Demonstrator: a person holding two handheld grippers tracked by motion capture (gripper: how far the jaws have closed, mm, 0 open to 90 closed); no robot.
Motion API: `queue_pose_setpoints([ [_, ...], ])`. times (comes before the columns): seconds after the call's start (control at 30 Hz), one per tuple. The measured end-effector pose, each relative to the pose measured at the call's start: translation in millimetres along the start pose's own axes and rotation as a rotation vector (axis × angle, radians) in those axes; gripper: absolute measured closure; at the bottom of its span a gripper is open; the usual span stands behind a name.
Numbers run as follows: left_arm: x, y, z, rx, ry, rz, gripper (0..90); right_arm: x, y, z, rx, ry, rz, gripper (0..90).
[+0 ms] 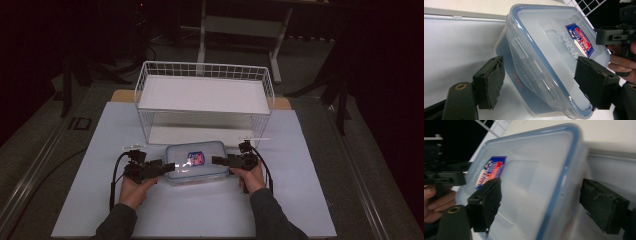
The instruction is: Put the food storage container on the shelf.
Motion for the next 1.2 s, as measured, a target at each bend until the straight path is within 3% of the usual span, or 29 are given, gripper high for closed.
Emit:
queue_pose_setpoints([
  [0.1,-0.5,1.0,-1.0,0.052,-0.021,-0.067,30.2,-0.7,-1.3,-1.1,0.001,-0.014,0.006,18.2],
  [0.23,-0.1,2.1,-2.4,0.060,-0.034,-0.079,33.6,6.6,-4.0,-4.9,0.017,-0.038,0.015,22.9],
  [0.33,1.3,4.3,-3.8,0.058,-0.040,-0.078,34.6,11.5,-4.5,-6.7,0.004,-0.027,0.020,27.2],
  [0.4,3.1,7.5,-5.9,0.082,-0.048,-0.124,38.6,15.8,-6.0,-7.2,0.013,-0.011,0.023,31.2],
  [0.47,4.3,9.3,-7.1,0.080,-0.047,-0.138,42.1,18.9,-7.4,-7.3,0.022,-0.002,0.024,33.4],
  [0.53,8.3,15.3,-10.3,0.028,-0.048,-0.118,43.3,28.1,-12.1,-10.7,0.046,0.004,0.022,38.3],
  [0.63,12.1,20.6,-14.3,-0.022,-0.045,-0.101,45.1,37.6,-16.7,-16.4,0.039,0.028,0.042,44.2],
  [0.67,12.1,20.6,-14.3,-0.022,-0.045,-0.101,45.6,37.6,-16.7,-16.4,0.039,0.028,0.042,44.2],
  [0.7,14.8,24.3,-17.4,-0.056,-0.044,-0.096,45.6,40.9,-17.5,-18.5,0.030,0.039,0.053,46.3],
  [0.73,15.7,25.5,-18.4,-0.064,-0.044,-0.096,46.5,47.5,-20.3,-23.2,0.009,0.062,0.082,49.4],
  [0.87,17.5,27.8,-20.0,-0.084,-0.035,-0.102,47.9,53.0,-23.8,-28.7,0.007,0.069,0.091,51.4],
  [0.97,18.7,29.7,-21.4,-0.103,-0.030,-0.103,48.3,56.2,-28.9,-33.2,0.048,0.062,0.072,51.0],
  [1.2,20.0,30.9,-23.3,-0.120,-0.024,-0.077,47.9,58.1,-32.4,-36.3,0.069,0.087,0.041,51.1],
])
Point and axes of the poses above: each handheld gripper's, and its own axes: x roughly backward along the jaws, z roughly out of its top, y roughly to its right, the point moved 10 cm from there along -x, roughly forward along the jaws, and after that the axes turned 10 degrees about x, right-handed, at the moved point
